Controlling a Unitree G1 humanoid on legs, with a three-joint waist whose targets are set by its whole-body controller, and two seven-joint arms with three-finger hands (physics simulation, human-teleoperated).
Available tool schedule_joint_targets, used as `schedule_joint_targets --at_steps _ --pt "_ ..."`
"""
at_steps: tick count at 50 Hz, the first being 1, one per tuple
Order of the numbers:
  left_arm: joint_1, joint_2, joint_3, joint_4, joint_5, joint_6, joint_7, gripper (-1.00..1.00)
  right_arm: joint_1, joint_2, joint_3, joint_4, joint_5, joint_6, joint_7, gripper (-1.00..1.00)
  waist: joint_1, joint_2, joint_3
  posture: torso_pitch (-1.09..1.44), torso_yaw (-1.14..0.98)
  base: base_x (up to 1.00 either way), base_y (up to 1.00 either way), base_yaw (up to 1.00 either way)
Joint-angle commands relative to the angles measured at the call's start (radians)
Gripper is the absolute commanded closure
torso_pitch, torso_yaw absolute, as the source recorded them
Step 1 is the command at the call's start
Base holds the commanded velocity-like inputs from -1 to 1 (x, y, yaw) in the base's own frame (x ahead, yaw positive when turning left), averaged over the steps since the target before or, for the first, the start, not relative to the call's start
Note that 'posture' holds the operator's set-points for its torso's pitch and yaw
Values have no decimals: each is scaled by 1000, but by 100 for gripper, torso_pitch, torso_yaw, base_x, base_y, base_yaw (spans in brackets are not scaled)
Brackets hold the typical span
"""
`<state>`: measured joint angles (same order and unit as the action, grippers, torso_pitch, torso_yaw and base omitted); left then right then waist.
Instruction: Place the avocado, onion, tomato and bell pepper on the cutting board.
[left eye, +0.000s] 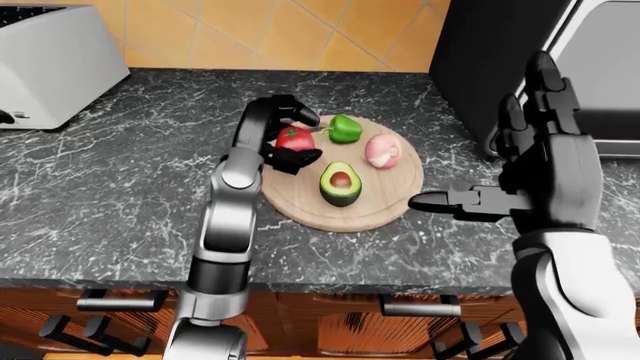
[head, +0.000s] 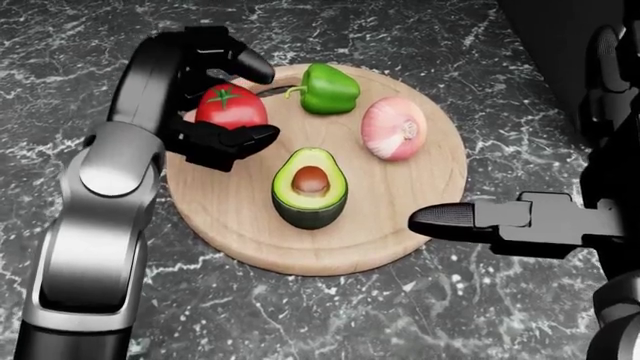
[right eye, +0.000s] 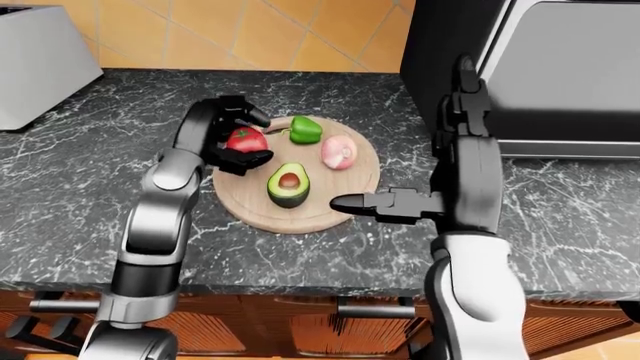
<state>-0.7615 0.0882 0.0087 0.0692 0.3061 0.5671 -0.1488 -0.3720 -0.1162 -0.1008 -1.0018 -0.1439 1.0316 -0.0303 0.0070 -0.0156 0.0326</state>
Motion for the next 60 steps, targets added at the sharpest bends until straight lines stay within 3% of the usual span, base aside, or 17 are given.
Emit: schedule_joint_targets --at_steps 1,10,14,19,22,23,28,31,46,56,58,60 --pt "-42 5 6 -47 1 -38 10 27 -23 -7 -6 -26 -3 -20 1 -100 0 -1 -27 0 0 0 0 0" --pt "-41 4 5 -32 1 -46 8 21 -45 -9 0 -7 -5 -20 -4 -100 -1 -1 -26 0 0 0 0 0" --pt "-35 2 5 -38 1 -46 5 -4 -43 -10 -4 -17 -5 -14 -1 -100 0 -1 -27 0 0 0 0 0" --pt "-28 2 4 -39 4 -46 3 -3 -38 -7 1 -12 -6 -22 -4 -100 0 0 -26 0 0 0 0 0" --pt "-27 0 3 -37 5 -47 2 -11 -37 -6 3 -10 -7 -25 -5 -100 -1 0 -27 0 0 0 0 0" --pt "-28 0 4 -38 4 -47 2 -25 -36 -6 2 -12 -7 -23 -5 -100 -1 0 -27 0 0 0 0 0" --pt "-19 -2 2 -40 7 -46 0 -24 -31 -5 2 -18 -8 -22 -4 -100 0 -1 -27 0 0 0 0 0" --pt "-19 -3 1 -40 7 -46 -1 -40 -27 -5 1 -20 -8 -24 -3 -100 0 0 -27 0 0 0 0 0" --pt "-25 18 17 -77 12 -15 -9 -33 -23 0 9 -15 -16 -33 -5 -100 -2 1 -27 0 0 0 0 0" --pt "-47 92 61 -254 24 133 -41 -31 -35 -4 2 -21 -16 -17 2 -100 -4 5 -23 0 0 0 0 0" --pt "-44 113 74 -296 28 164 -48 -38 -41 -6 5 -15 -17 -19 0 -100 -4 6 -21 0 0 0 0 0" --pt "-36 132 85 -348 30 202 -57 -84 -47 -5 7 -5 -18 -22 -2 -100 -5 8 -20 0 0 0 0 0"
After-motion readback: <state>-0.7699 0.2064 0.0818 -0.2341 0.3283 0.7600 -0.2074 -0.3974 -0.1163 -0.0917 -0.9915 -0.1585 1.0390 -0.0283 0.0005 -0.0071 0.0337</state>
